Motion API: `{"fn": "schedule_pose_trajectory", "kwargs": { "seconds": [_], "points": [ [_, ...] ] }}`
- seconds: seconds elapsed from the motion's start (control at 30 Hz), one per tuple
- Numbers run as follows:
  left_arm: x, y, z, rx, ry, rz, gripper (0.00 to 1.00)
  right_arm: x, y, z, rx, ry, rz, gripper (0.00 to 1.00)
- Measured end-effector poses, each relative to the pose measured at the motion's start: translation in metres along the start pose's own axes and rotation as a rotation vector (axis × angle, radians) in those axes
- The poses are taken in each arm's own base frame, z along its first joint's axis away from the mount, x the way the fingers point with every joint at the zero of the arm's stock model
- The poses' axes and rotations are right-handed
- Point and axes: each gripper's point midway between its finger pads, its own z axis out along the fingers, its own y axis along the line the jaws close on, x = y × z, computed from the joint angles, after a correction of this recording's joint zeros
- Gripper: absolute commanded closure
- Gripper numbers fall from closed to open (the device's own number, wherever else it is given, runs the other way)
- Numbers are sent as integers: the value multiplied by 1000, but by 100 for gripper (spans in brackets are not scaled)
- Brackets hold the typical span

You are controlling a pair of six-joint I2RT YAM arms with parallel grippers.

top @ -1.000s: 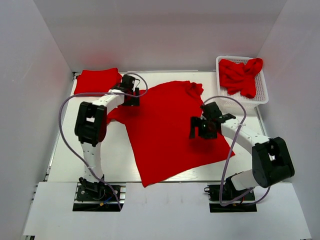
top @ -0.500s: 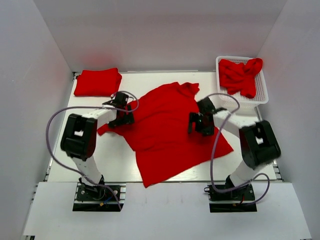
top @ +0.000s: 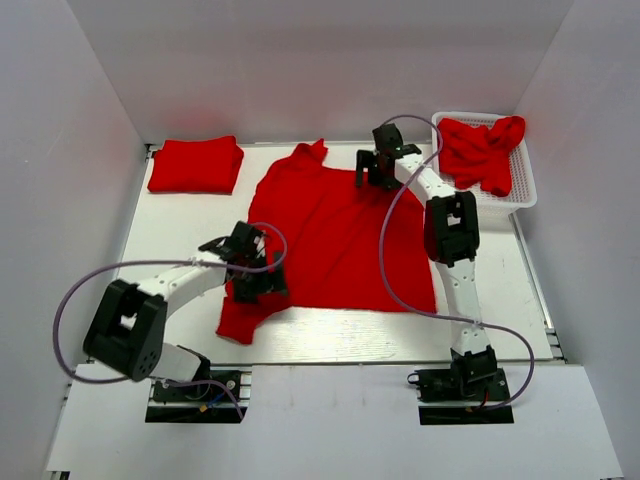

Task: Fold and stack the t-shirts
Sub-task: Flatten out the tshirt

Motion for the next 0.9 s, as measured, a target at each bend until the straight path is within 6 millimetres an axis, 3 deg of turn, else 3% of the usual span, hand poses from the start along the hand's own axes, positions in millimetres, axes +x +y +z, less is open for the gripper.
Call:
{"fn": "schedule_pose_trajectory", "kwargs": {
  "seconds": [0.1,0.23,0.33,0.43,0.5,0.6,0.7,0.8,0.9],
  "points": [
    [-22,-25,0,33,13,43,0,-37,6,15,-89,-89,-11,10],
    [-71,-58,-12,85,-99,99,0,-38,-2,6,-135,-109,-43,10],
    [-98,-64,-26,59,-184,115,0,-25,-3,-27,-150,-100,-65,10],
    [-117,-57,-38,-12,-247,111,0,-24,4,-79,-173,-145,-90,10],
    [-118,-47,-43,-68,-260,100,0,-27,8,-115,-188,-198,-102,10],
    [-99,-22,-49,-152,-235,54,0,-17,10,-161,-197,-258,-106,10],
    [-60,4,-61,-217,-188,-9,0,13,-2,-186,-170,-268,-75,10],
    [-15,30,-72,-267,-124,-80,0,59,-21,-193,-121,-219,-25,10],
    [27,49,-78,-289,-57,-144,8,107,-42,-193,-63,-158,26,10]
  ]
}}
